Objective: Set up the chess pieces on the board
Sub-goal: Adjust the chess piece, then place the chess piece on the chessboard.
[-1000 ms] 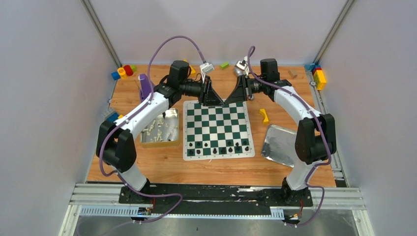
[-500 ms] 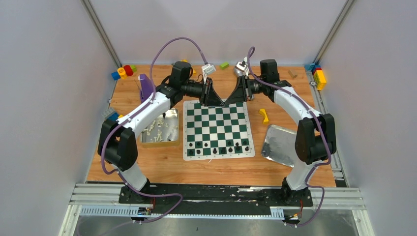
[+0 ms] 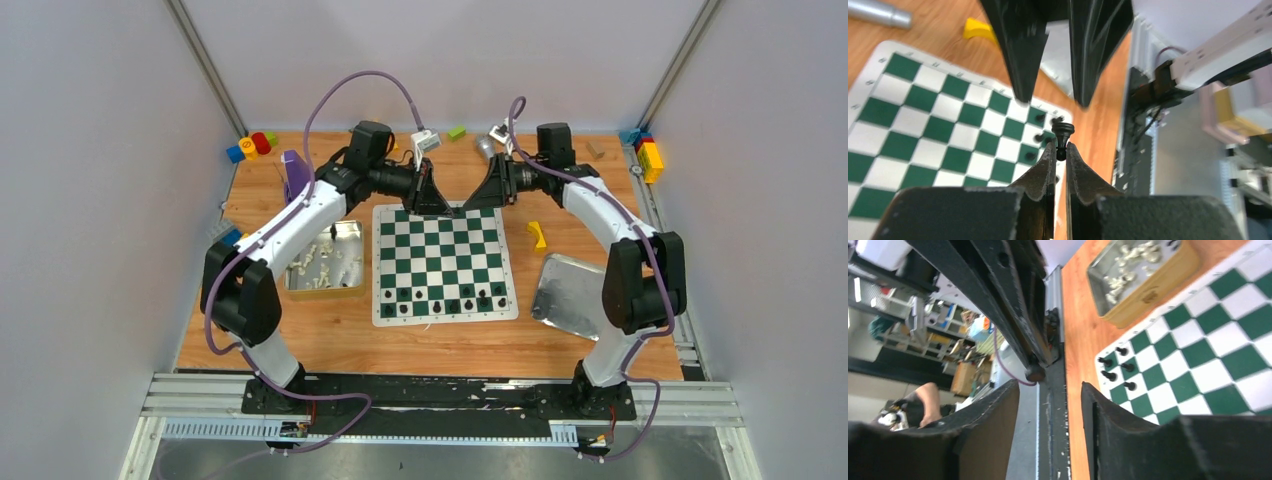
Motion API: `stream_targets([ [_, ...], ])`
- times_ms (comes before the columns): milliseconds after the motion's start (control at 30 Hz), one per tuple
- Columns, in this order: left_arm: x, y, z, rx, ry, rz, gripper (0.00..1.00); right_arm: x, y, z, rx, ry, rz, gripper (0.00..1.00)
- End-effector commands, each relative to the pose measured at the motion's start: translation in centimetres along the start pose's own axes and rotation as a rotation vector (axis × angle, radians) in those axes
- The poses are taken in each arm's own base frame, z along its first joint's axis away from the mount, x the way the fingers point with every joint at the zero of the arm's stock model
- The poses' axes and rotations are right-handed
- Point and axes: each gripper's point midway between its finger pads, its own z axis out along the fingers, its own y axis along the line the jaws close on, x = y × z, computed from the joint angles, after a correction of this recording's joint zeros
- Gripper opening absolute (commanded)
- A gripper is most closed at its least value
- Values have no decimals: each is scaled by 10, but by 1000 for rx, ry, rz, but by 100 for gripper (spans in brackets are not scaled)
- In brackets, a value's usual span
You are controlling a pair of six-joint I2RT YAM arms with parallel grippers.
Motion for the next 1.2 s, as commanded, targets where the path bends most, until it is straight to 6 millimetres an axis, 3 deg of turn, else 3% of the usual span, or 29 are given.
stream_targets([
  [0, 4, 0, -24, -137, 94, 160, 6, -13, -8, -39, 163, -87, -124, 53],
  [233, 70, 20, -48, -384, 470, 324, 5, -2, -27, -112, 399, -198, -170, 60],
  [267, 74, 15, -42, -378, 518, 369, 4, 1, -27, -119, 428, -208, -180, 60],
  [367, 101, 25, -43, -450, 717, 377, 2, 9, -22, -137, 500, -234, -215, 61],
  [467, 109, 25, -32, -465, 808, 390, 2, 19, -16, -151, 557, -257, -240, 62],
  [633, 137, 36, -16, -468, 991, 367, 2, 34, -5, -168, 639, -291, -275, 64],
  [800, 150, 43, 3, -448, 1067, 338, 2, 42, 2, -184, 677, -332, -284, 65],
  [1167, 187, 49, 29, -376, 1215, 279, 5, 46, 4, -190, 647, -354, -265, 66],
])
